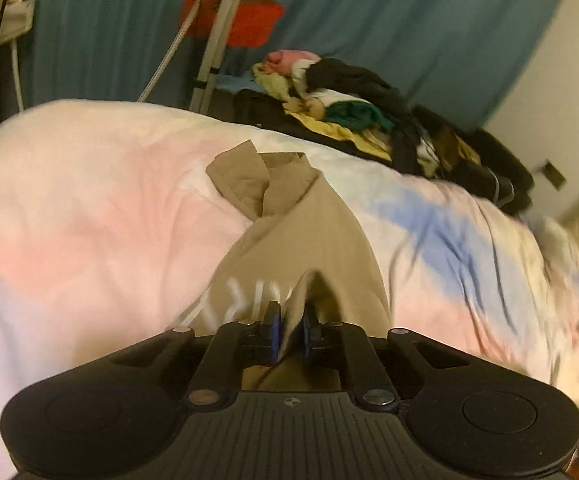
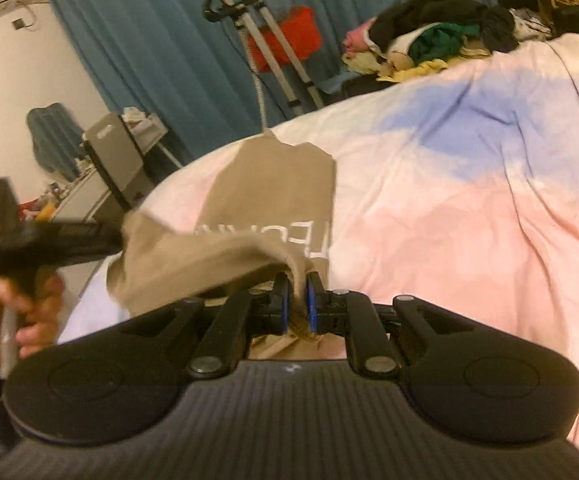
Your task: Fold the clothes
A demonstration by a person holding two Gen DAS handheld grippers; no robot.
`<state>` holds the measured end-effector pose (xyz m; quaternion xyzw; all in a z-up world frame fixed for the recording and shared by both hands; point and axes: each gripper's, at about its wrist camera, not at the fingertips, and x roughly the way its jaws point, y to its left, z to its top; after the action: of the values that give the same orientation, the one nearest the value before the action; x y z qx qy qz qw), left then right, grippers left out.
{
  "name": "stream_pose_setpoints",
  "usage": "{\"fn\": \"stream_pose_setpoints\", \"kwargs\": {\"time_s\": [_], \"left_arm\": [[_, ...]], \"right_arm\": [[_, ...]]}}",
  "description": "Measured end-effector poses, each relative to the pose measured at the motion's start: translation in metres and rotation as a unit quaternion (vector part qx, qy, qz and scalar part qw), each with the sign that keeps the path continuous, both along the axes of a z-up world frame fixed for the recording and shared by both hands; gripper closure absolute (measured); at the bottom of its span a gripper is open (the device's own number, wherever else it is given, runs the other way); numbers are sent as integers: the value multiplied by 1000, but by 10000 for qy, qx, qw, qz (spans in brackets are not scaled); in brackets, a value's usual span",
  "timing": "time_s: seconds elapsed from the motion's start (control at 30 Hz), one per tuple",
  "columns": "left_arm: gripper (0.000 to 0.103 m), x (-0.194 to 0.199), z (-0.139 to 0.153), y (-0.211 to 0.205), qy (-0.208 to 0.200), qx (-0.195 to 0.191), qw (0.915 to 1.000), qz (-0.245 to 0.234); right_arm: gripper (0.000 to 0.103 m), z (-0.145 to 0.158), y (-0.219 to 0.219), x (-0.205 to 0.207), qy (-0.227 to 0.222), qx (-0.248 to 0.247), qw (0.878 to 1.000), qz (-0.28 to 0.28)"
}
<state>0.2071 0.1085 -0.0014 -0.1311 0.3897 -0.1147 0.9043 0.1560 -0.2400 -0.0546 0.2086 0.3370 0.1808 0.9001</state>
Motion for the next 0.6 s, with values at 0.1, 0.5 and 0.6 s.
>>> {"fn": "stream_pose_setpoints", "kwargs": {"time_s": [0.1,0.5,0.6], "left_arm": [[68,12,-21,-21,-253,79,9996,27],[17,-33,-1,-15,-1075,516,9914,535],[17,-68,9,-28,-1515,1053,9828,55]], "right_arm": [[90,-15,-7,10,245,786,9965,119],[90,-33,-1,33,331,529,9978,-227],[90,-37,-5,32,423,465,9972,-416]]}}
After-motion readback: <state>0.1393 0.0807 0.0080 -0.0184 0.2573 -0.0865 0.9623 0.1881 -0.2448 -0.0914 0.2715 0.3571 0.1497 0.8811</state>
